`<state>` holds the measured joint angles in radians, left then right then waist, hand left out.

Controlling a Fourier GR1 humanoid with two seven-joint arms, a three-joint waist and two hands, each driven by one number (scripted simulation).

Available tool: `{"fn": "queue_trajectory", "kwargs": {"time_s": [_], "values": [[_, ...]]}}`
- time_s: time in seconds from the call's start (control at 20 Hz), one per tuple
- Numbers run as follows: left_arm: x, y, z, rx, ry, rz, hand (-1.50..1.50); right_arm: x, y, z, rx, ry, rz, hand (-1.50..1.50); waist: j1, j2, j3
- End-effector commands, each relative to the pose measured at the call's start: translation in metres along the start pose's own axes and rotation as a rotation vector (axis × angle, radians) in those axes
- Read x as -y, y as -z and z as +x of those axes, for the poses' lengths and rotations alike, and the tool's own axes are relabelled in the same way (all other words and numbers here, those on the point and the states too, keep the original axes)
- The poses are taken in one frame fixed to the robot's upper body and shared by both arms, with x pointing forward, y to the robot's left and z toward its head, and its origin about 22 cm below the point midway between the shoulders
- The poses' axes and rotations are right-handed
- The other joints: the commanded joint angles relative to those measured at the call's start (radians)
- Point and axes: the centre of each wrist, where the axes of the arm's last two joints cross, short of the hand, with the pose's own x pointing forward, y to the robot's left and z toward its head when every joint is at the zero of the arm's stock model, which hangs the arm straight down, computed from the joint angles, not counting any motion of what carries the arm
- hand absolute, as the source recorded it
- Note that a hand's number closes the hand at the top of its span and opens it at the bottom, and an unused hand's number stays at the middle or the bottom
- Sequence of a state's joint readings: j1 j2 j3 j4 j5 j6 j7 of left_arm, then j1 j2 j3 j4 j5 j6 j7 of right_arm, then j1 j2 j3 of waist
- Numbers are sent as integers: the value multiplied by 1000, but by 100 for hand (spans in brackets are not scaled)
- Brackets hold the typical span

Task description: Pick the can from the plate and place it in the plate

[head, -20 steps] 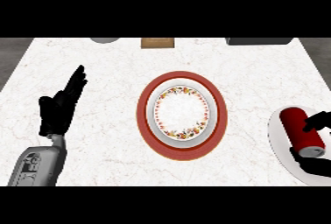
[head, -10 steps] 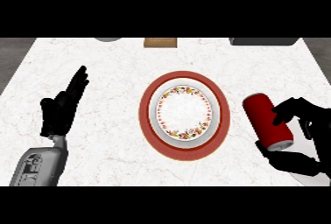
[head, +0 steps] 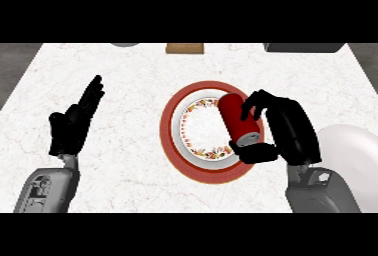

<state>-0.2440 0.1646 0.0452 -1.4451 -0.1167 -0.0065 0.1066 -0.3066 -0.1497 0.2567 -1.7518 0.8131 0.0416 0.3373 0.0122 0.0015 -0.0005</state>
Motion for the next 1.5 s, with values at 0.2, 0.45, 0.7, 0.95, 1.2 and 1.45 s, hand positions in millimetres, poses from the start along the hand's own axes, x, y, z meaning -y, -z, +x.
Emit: {"fn": "queue_trajectory", "kwargs": {"time_s": [0.2, 0.45, 0.7, 0.95, 1.2, 1.45], "values": [[11, -15, 3, 11, 2, -6, 0, -65, 42, 29, -31, -187, 108, 150, 13, 0, 0], [-1, 4, 9, 8, 11, -7, 0, -103, 51, 17, -165, -119, 172, 150, 6, 1, 1], [8, -9, -3, 13, -20, -10, 0, -137, 52, -15, -233, 4, 195, -150, 19, 4, 1], [14, 21, 13, 12, -11, -2, 0, -150, 58, -11, -190, 121, 197, -150, 12, 6, 1], [6, 0, 1, -10, 18, -13, 0, -116, 67, 10, -145, 382, 20, -150, 1, -3, 2], [3, 12, -2, -7, -1, 18, 0, -92, 64, -15, -211, 521, -142, -150, -23, -2, 1]]}}
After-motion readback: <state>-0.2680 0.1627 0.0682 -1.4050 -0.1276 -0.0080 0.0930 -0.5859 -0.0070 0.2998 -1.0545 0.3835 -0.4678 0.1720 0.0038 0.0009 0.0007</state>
